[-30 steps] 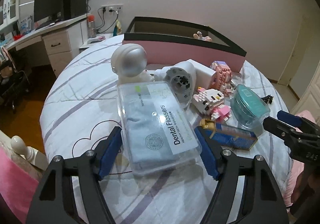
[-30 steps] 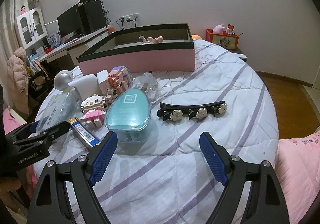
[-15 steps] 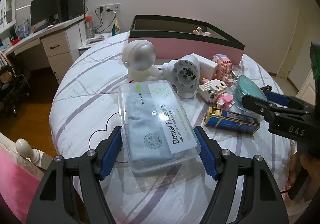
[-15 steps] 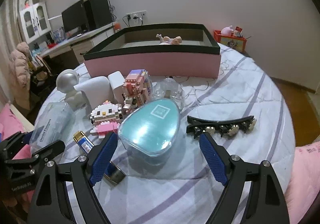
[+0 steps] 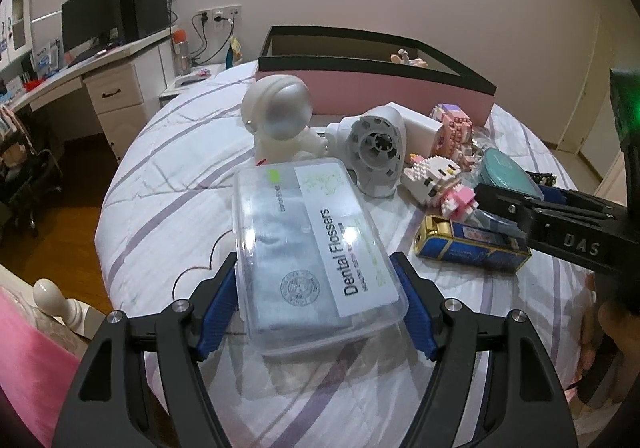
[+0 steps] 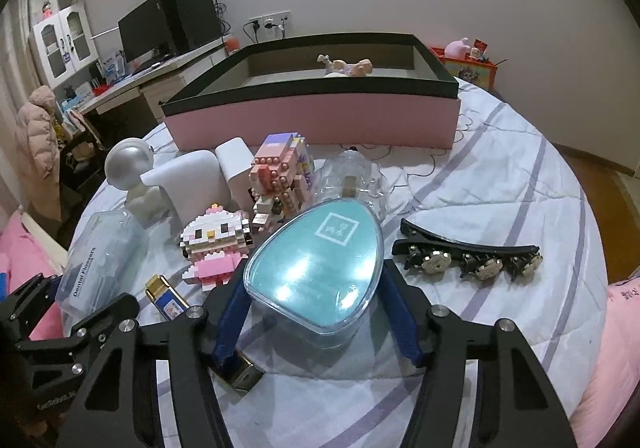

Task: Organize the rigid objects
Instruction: 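Grasp the Dental Flossers case with the left tool while the right tool grasps the teal case, then lift both cases over the pink box and lower them inside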

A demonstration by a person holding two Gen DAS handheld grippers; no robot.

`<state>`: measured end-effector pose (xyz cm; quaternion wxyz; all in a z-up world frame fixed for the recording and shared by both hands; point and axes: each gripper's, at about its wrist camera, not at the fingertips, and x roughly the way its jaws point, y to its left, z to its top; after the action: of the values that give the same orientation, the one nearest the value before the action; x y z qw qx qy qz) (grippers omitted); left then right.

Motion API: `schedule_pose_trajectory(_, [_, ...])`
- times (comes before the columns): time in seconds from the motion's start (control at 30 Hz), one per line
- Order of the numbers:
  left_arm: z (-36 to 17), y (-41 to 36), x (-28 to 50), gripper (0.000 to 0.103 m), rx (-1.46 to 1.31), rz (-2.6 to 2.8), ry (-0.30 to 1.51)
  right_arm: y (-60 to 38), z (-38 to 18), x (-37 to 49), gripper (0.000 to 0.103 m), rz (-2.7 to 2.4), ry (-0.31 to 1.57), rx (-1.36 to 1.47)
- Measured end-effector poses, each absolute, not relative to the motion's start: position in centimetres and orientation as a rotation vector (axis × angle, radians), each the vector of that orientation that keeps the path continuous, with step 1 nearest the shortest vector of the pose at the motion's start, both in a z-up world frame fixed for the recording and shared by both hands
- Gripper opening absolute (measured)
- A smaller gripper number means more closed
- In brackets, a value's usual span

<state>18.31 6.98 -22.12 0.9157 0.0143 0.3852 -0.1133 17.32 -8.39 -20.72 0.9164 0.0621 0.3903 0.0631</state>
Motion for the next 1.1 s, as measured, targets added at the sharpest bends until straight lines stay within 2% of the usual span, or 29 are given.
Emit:
schedule_pose_trajectory(0.17, [-22.2,7.2,18.4,0.075,0.027,-0.243,0.795,-10.9,-20.7,15.7,0.063,0.116,0.816,0.134])
schedule_pose_trajectory(0.4, [-22.5,6.5,18.9,0.080,0.046,-0.234,0.785,-11.6,-20.8,16.1,0.066,0.093,0.819,0.179])
schedule_pose_trajectory(0.47, [-22.6,6.4,19.2,0.073,0.051,-0.233,0.776,-11.4,-20.9,16.6,0.066,0.078,0.825,0.177])
schedule_pose_trajectory(0.5, [-22.5,6.4,19.3,0.063,0.059,-0.226,0.770,-11.4,-20.9,16.8,0.066,0.076,0.823,0.179])
schedule_pose_trajectory(0.53, [-22.4,6.4,19.3,0.062,0.062,-0.222,0.762,-11.3,-20.9,17.0,0.066,0.073,0.824,0.178])
schedule_pose_trajectory(0.87, [-21.1,6.3,19.0,0.062,0.028,-0.262,0.741,-10.7,-20.3,16.7,0.064,0.104,0.800,0.115])
schedule_pose_trajectory(1.1, [-18.3,5.6,19.2,0.062,0.014,-0.315,0.707,-10.6,-16.2,16.3,0.064,0.136,0.725,0.085])
